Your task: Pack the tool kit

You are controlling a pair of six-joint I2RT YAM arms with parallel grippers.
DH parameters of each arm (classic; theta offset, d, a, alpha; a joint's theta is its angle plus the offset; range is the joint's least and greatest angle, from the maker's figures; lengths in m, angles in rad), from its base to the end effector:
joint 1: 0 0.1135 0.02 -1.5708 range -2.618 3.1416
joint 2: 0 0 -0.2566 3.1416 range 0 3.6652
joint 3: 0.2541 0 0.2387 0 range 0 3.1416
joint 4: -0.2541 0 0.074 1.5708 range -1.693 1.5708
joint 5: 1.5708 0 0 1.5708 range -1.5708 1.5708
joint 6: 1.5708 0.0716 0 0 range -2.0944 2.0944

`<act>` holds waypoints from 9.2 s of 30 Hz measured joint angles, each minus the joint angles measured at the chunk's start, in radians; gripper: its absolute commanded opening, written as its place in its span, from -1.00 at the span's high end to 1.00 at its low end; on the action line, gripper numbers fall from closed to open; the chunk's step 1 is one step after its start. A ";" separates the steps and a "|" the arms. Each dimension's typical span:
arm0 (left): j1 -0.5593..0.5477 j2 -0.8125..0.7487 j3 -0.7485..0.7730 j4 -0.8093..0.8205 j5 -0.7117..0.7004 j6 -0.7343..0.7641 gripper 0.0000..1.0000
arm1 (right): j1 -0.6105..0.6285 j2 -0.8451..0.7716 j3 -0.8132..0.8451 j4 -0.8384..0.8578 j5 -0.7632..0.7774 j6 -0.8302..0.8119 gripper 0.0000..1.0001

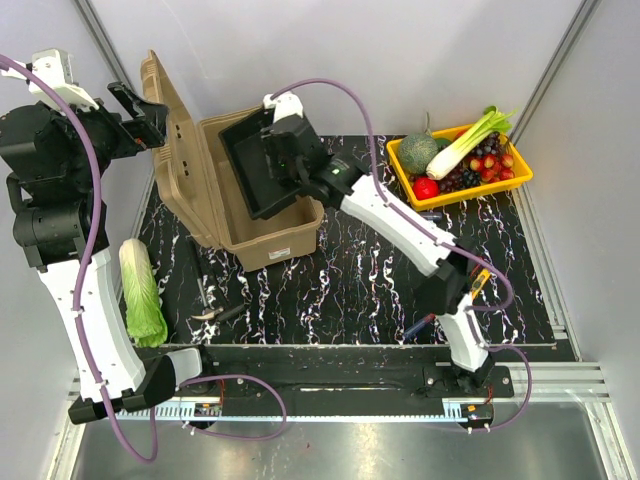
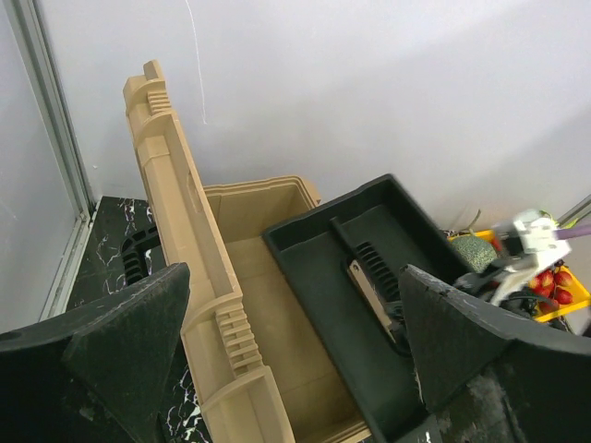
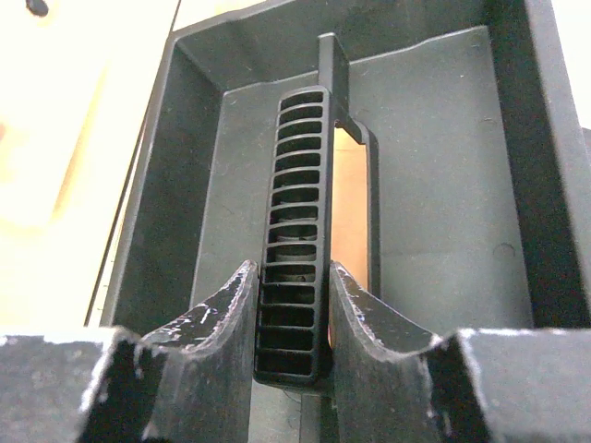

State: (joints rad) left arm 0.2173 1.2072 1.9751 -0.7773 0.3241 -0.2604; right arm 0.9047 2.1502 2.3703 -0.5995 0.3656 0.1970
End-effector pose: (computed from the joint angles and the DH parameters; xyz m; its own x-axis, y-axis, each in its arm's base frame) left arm 0.1955 0.0198 0.5556 -0.0363 -0.2580 -0.9655 0.1006 0.9603 -0.2603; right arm 0.3314 0.3802 0.3850 -0.3280 -0.1215 -0.9368 -0.4740 0.8790 0.0520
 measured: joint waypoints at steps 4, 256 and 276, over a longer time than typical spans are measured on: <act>0.000 0.000 0.000 0.000 0.000 0.000 -0.98 | -0.031 -0.129 -0.122 0.010 0.035 0.000 1.00; -0.241 -0.311 -0.271 0.031 -0.239 -0.104 -0.98 | 0.264 -0.525 -0.697 0.177 0.018 -0.161 1.00; -0.242 -0.377 -0.283 -0.043 -0.348 -0.127 -0.98 | 0.008 0.059 0.203 0.075 -0.090 0.710 1.00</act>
State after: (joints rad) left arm -0.0246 0.8307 1.6920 -0.8204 -0.0238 -0.3874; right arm 0.9127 2.2093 2.5736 -0.5243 0.2756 0.9073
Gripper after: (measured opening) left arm 0.988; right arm 0.191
